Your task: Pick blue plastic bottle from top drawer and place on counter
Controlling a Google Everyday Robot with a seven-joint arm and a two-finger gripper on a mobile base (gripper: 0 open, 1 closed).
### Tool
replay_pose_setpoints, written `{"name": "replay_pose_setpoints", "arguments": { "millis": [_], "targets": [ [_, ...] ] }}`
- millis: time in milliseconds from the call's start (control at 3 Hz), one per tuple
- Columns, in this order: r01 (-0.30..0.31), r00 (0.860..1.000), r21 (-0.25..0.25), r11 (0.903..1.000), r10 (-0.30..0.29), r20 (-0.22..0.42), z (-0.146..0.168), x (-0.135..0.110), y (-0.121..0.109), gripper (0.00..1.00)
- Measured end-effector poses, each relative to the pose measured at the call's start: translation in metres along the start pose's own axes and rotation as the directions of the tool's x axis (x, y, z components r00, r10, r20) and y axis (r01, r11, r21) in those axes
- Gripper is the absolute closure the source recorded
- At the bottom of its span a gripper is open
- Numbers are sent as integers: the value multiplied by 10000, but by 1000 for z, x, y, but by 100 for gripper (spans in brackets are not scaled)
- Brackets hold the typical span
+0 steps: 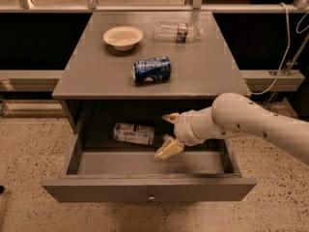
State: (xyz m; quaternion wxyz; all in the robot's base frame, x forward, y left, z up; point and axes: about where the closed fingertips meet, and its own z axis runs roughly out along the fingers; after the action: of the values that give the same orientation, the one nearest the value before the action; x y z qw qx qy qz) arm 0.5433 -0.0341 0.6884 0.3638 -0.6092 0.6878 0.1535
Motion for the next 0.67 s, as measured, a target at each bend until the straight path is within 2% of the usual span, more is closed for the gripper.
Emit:
{"name": "replay_pose_setpoints", "arguments": {
  "millis": [333,667],
  "targets": [
    [-232,9995,248,9994,237,-191,30,14,-9,17],
    [-763,9957,534,9957,788,-481,46,38,-16,20]
  ]
}}
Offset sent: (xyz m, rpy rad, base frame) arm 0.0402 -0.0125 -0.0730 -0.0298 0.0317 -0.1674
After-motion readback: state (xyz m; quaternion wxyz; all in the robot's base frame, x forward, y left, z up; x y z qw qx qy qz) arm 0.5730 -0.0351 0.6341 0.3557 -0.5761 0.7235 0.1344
